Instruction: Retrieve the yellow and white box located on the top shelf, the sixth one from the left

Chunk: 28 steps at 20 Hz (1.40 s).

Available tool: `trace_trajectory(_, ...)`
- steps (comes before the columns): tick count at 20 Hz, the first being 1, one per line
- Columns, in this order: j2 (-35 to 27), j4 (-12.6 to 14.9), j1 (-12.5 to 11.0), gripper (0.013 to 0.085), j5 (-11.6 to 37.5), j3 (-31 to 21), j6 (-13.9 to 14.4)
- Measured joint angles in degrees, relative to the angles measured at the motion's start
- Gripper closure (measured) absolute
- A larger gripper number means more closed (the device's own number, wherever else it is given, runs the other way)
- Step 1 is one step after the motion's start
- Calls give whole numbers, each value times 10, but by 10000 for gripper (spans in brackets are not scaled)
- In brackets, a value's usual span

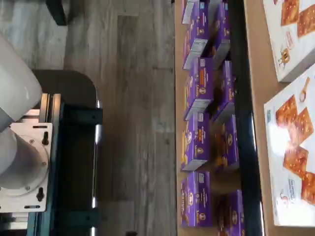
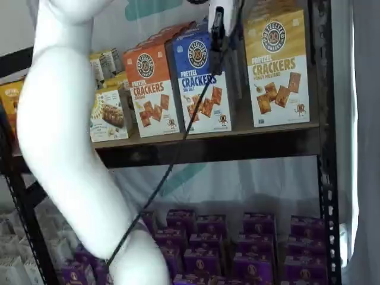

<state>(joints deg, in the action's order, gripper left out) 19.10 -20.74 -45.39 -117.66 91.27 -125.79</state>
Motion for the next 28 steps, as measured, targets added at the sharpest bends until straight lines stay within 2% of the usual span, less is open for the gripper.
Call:
trace_trajectory(3,-8,45,25,130,-16,11,0)
trace_trajectory(6,0,44,27,130,-8,-4,2)
trace_trajectory(8,9,25,18,130,4,-18,3)
trace_trajectory(12,45,-66,-23,130,60,-64,4)
trace_trajectory(14,53,-93,-33,130,77,-74,5)
trace_trajectory(17,57,-121,-46,130,90,-77,7)
trace_trajectory(22,59,-153,-57,130,117,-79,9)
trace_trajectory(28,66,-194,-55,130,201,-95,7)
